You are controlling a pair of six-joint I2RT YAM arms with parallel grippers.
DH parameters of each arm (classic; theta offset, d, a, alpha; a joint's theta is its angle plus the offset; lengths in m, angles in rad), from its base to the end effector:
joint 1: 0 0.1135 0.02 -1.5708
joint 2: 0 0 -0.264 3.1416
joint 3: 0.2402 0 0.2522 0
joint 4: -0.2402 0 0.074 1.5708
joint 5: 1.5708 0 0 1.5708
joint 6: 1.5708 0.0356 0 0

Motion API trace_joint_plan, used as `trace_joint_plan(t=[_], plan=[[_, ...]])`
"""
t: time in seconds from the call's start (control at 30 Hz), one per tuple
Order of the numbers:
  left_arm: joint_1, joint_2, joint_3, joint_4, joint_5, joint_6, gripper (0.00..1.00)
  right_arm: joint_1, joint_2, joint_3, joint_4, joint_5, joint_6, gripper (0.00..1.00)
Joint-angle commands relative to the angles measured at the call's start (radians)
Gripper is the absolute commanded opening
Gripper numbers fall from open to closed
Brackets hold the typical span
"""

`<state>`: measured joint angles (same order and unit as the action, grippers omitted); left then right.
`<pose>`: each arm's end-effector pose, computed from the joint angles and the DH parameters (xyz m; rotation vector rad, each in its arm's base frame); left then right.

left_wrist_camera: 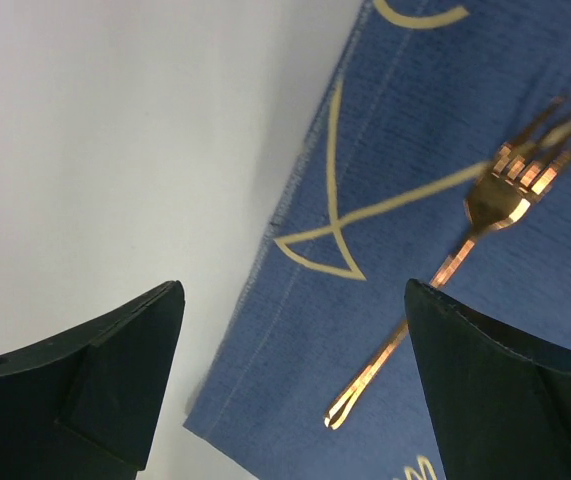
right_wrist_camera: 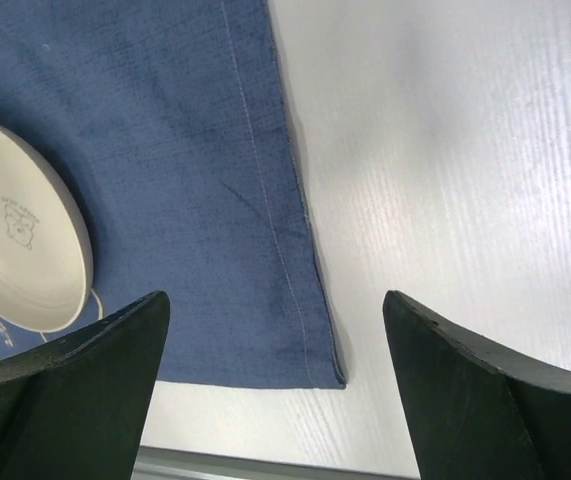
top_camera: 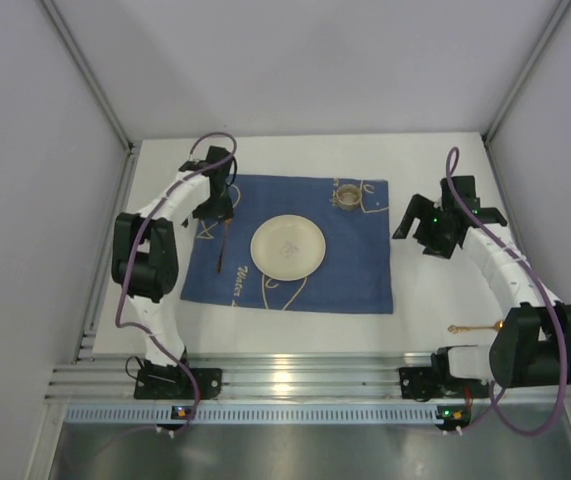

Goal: Set the dinner table for one person

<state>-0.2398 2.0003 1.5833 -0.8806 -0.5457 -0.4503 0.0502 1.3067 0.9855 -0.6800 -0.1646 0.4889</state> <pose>0.3991 -0.0786 0.2086 -0.3794 2.6221 0.5741 0.2607 0.0189 0.2560 0.5056 2.5569 0.4103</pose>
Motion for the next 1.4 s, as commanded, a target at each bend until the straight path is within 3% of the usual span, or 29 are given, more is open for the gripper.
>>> trace_joint_plan(t=[0.0,0.07,0.2,0.23,0.27,0.6,0.8,1.0,1.13,1.37], plan=[[0.014,-0.173,-0.051,0.083,0.218,-0.008,0.97,-0.012,-0.032,0.099,-0.059,0.108,-0.015,0.89],[0.014,-0.222,-0.080,0.112,0.285,-0.022,0.97,-0.042,-0.024,0.110,-0.104,0.161,0.013,0.87],[0.008,-0.252,-0.160,0.135,0.409,-0.030,0.97,-0.113,-0.044,0.166,-0.295,0.462,0.169,0.85],[0.007,-0.253,-0.169,0.129,0.414,-0.034,0.97,-0.127,-0.059,0.160,-0.315,0.493,0.186,0.87],[0.005,-0.255,-0.180,0.127,0.421,-0.034,0.96,-0.160,-0.076,0.151,-0.347,0.534,0.215,0.97],[-0.027,-0.281,-0.226,0.099,0.498,0.005,0.93,-0.403,-0.287,-0.112,-0.458,0.642,0.364,1.00],[-0.032,-0.299,-0.215,0.051,0.530,-0.013,0.92,-0.512,-0.259,-0.169,-0.429,0.651,0.366,0.98],[-0.052,-0.330,-0.250,0.045,0.515,0.012,0.92,-0.561,-0.179,-0.269,-0.267,0.481,0.428,0.95],[-0.052,-0.336,-0.241,0.026,0.483,0.018,0.92,-0.566,-0.147,-0.332,-0.129,0.461,0.468,0.88],[-0.052,-0.360,-0.276,0.029,0.441,0.010,0.92,-0.599,-0.107,-0.398,-0.030,0.456,0.479,0.71]])
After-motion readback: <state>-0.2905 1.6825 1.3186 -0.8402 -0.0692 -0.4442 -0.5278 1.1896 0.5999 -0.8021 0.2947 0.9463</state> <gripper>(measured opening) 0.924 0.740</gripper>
